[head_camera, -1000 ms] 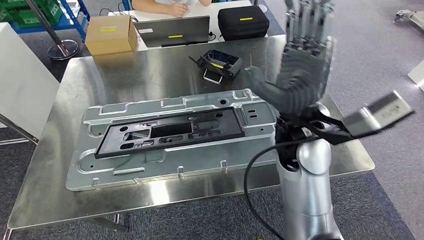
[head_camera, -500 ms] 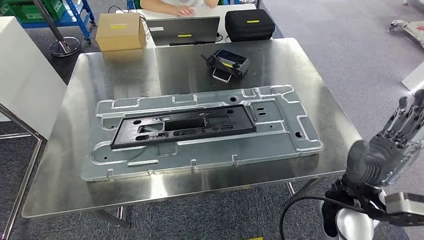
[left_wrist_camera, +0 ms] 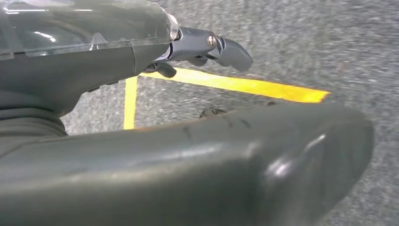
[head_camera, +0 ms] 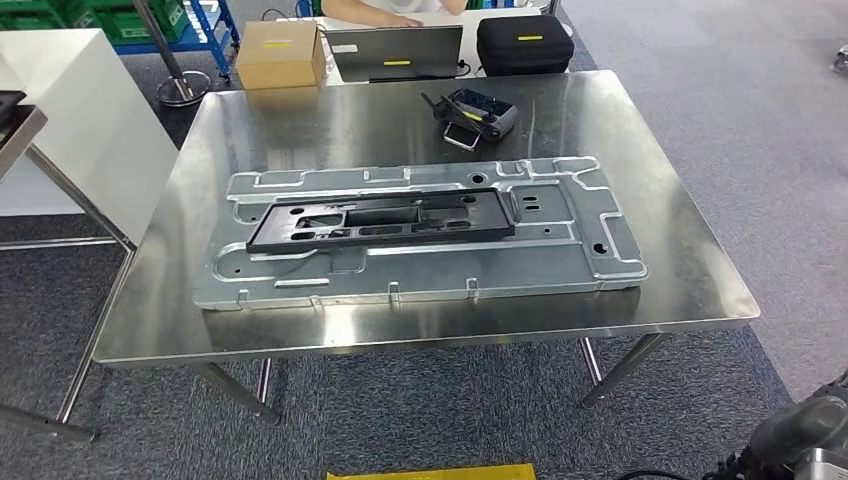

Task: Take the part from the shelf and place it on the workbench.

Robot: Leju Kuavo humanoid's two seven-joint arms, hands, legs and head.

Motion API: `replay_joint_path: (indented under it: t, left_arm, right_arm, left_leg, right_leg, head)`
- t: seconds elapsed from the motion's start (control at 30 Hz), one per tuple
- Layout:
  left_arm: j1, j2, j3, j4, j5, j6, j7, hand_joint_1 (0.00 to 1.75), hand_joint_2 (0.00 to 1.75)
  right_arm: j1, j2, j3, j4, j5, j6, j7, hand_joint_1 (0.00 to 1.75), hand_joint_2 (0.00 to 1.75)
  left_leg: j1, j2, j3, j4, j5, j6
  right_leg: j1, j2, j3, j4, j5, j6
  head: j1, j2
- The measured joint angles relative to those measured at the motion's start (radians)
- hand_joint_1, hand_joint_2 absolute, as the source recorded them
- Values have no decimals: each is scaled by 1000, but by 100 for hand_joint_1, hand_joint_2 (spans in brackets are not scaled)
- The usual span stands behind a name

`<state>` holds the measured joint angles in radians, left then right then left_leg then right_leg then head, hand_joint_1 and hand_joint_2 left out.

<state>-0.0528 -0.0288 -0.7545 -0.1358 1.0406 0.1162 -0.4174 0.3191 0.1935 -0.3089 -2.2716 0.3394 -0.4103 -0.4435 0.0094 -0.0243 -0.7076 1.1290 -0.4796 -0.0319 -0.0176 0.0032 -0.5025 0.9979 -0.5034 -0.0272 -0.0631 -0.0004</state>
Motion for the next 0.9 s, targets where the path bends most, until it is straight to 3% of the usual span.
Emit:
replay_joint_path:
  t: [0.03, 0.07, 0.1, 0.13, 0.17, 0.2, 0.27, 0.3, 0.33, 0.37, 0.4, 0.43, 0.5, 0.53, 0.57, 0.6, 0.63, 0.67, 0.7, 0.77, 0.8, 0.83, 0.9]
  left_arm:
    - [-1, 0, -4, 0, -2, -1, 0, 0, 0]
    - [-3, 0, -8, 0, -4, -3, 0, 0, 0]
    - [-4, 0, -12, 0, -5, -4, 0, 0, 0]
    - [-5, 0, -16, 0, -7, -5, 1, 0, 0]
    - [-5, 0, -18, 0, -9, -7, 2, 0, 0]
    - [-6, 0, -20, 0, -10, -7, 3, 0, 0]
    - [-10, 0, -23, -1, -13, -9, 5, 0, 0]
    - [-12, 0, -25, -1, -14, -9, 6, 0, 0]
    - [-13, 1, -27, -1, -14, -10, 8, 0, 0]
    - [-12, 1, -30, -1, -12, -11, 9, 0, 0]
    - [-9, 0, -33, -1, -11, -12, 11, 0, 0]
    - [-7, 0, -36, -1, -9, -13, 13, 0, 0]
    - [-6, -2, -39, -1, -6, -14, 16, 0, 0]
    - [-6, -2, -40, -1, -6, -14, 17, 0, 0]
    - [-6, -2, -41, -1, -5, -14, 17, 0, 0]
    - [-6, -2, -42, -1, -5, -15, 17, 0, 0]
    - [-5, -2, -43, -1, -5, -16, 17, 0, 0]
    - [-4, -2, -44, -1, -5, -16, 17, 0, 0]
    - [-4, -2, -44, -1, -4, -16, 17, 0, 0]
    - [-4, -4, -44, -1, -2, -17, 17, 0, 0]
    - [-5, -5, -44, -1, 0, -17, 17, 0, 0]
    - [-4, -5, -44, -1, 3, -17, 17, 0, 0]
    - [3, -4, -44, 0, 8, -17, 16, 0, 0]
  right_arm:
    - [9, 8, -11, 0, 0, 6, 2, 0, 0]
    - [16, 17, -21, 0, 1, 11, 4, 0, 0]
    - [20, 25, -30, 0, 1, 15, 6, 0, 0]
    - [22, 33, -39, 0, 2, 20, 7, 0, 0]
    - [24, 41, -49, -1, 2, 25, 8, 0, 0]
    - [25, 47, -58, -1, 2, 30, 9, 0, 0]
    - [28, 59, -76, -6, 2, 44, 9, 0, 0]
    - [28, 64, -85, -9, 2, 53, 8, 0, 0]
    - [28, 69, -93, -11, 2, 66, 7, 0, 0]
    - [27, 75, -101, -12, 2, 81, 6, 0, 0]
    - [25, 80, -108, -13, 2, 97, 5, 0, 0]
    - [24, 85, -116, -13, 3, 112, 3, 0, 0]
    - [22, 94, -133, -13, 3, 132, -1, 0, 0]
    - [22, 97, -141, -13, 4, 138, -3, 0, 0]
    - [20, 100, -147, -13, 5, 141, -4, 0, 0]
    - [18, 102, -152, -12, 5, 144, -5, 0, 0]
    - [16, 104, -156, -12, 6, 147, -5, 0, 0]
    - [14, 105, -158, -12, 6, 151, -6, 0, 0]
    - [12, 106, -160, -12, 6, 155, -6, 0, 0]
    - [10, 106, -162, -12, 6, 163, -6, 0, 0]
    - [9, 106, -164, -12, 6, 167, -6, 0, 0]
    - [9, 106, -166, -12, 6, 172, -6, 0, 0]
    - [9, 106, -169, -11, 6, 183, -6, 0, 0]
  left_leg:
    - [3, 9, -12, 67, -50, -6]
    - [6, 12, -18, 129, -75, -12]
    - [8, 15, -12, 170, -73, -18]
    - [10, 17, 9, 180, -50, -21]
    - [12, 23, 48, 155, -20, -23]
    - [13, 39, 105, 94, -3, -22]
    - [8, 77, 223, -62, -21, -12]
    - [4, 90, 256, -116, -39, -3]
    - [-1, 88, 267, -144, -48, 8]
    - [-3, 81, 261, -151, -44, 20]
    - [-3, 74, 252, -153, -33, 30]
    - [-2, 66, 240, -155, -21, 40]
    - [-2, 53, 210, -157, 7, 54]
    - [-4, 43, 192, -156, 20, 58]
    - [-6, 32, 175, -155, 34, 60]
    - [-8, 21, 157, -153, 47, 60]
    - [-9, 9, 140, -149, 59, 58]
    - [-10, -3, 123, -145, 70, 56]
    - [-10, -15, 108, -140, 80, 53]
    - [-11, -39, 84, -130, 97, 45]
    - [-12, -49, 76, -126, 107, 40]
    - [-12, -60, 70, -126, 116, 34]
    - [-10, -72, 60, -128, 131, 22]
  right_leg:
    - [1, -12, -15, 0, 11, -2]
    - [1, -25, -30, 1, 22, -1]
    - [2, -37, -46, 3, 33, 1]
    - [2, -50, -61, 6, 43, 3]
    - [2, -62, -75, 9, 52, 6]
    - [2, -73, -86, 14, 59, 10]
    - [5, -93, -98, 23, 70, 20]
    - [6, -104, -99, 26, 76, 26]
    - [6, -116, -99, 25, 82, 32]
    - [6, -127, -100, 24, 90, 39]
    - [3, -123, -103, 26, 87, 46]
    - [0, -104, -110, 40, 65, 52]
    - [-3, -44, -138, 127, -33, 59]
    - [-3, -22, -153, 190, -85, 59]
    - [-2, -12, -162, 250, -117, 58]
    - [-2, -9, -161, 287, -124, 56]
    - [-1, -7, -146, 293, -107, 53]
    - [0, -4, -114, 266, -77, 49]
    - [1, 9, -67, 207, -49, 44]
    - [3, 54, 30, 63, -39, 33]
    - [4, 71, 59, 13, -47, 29]
    - [6, 77, 70, -10, -55, 27]
    - [4, 53, 61, -15, -43, 20]
  head:
    - [0, 0]
    - [0, 0]
    - [0, 0]
    - [0, 0]
    - [0, 0]
    - [0, 0]
    - [0, 0]
    - [0, 0]
    - [0, 0]
    - [0, 0]
    - [0, 0]
    - [0, 0]
    - [0, 0]
    - [0, 0]
    - [0, 0]
    - [0, 0]
    - [0, 0]
    - [0, 0]
    - [0, 0]
    - [0, 0]
    - [0, 0]
    - [0, 0]
    - [0, 0]
